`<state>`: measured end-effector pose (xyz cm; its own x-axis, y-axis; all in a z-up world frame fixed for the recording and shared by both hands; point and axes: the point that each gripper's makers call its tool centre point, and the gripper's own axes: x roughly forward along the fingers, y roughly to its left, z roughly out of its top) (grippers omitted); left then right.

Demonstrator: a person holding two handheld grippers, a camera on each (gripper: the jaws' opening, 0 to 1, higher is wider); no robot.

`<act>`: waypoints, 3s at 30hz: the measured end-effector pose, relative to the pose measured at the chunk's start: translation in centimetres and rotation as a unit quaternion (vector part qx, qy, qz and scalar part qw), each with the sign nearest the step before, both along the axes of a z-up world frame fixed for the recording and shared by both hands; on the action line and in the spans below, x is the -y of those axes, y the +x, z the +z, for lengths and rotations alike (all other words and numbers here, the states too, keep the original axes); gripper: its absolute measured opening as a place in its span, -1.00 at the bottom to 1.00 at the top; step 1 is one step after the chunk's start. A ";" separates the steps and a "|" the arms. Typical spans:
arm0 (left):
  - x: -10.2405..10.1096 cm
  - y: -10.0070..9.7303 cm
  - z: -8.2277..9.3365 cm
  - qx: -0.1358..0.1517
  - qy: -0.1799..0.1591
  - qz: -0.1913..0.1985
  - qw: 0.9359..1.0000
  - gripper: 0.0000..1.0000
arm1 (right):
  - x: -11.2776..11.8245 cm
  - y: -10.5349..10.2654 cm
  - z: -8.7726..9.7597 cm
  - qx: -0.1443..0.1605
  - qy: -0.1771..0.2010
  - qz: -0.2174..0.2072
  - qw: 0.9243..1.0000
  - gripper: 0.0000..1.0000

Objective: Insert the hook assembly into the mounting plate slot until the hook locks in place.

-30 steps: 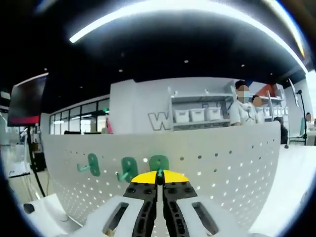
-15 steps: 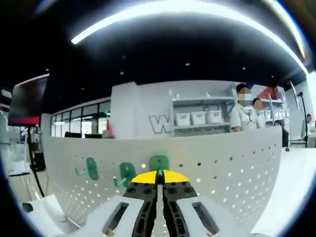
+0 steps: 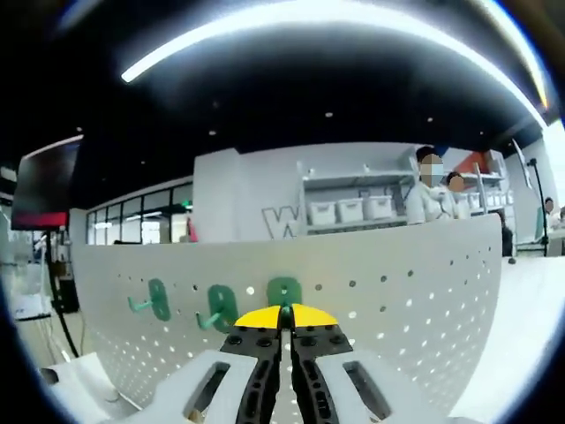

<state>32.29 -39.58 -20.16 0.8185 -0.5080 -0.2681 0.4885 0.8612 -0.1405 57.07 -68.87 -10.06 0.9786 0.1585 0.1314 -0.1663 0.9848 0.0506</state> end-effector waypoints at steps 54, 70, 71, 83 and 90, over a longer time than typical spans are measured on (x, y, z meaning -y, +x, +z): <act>-0.7 -1.0 -0.8 -0.002 0.000 0.011 1.000 0.79 | -0.7 -0.9 -0.1 -0.036 -0.026 0.001 0.999 -0.59; -0.7 -1.8 -1.3 -0.009 0.002 0.007 1.000 0.80 | 0.4 -7.7 -0.5 -0.040 -0.054 0.018 0.998 -0.46; -0.7 -1.8 -1.3 -0.010 0.004 0.006 1.000 0.80 | 0.3 -8.3 -1.0 -0.047 -0.058 0.024 0.997 -0.44; -0.4 -2.1 -1.6 -0.018 0.012 -0.009 1.000 0.87 | -0.6 -13.4 -5.5 -0.112 -0.085 0.073 0.987 -0.12; -0.1 -2.6 -2.2 -0.029 0.014 -0.016 0.999 0.87 | -1.8 -17.4 -8.9 -0.158 -0.103 0.114 0.975 -0.08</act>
<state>29.70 -39.46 -22.40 0.7850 -0.5246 -0.3295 0.5070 0.8497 -0.1449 39.71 -67.03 -18.91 0.9014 0.3674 -0.2292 -0.3898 0.9190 -0.0597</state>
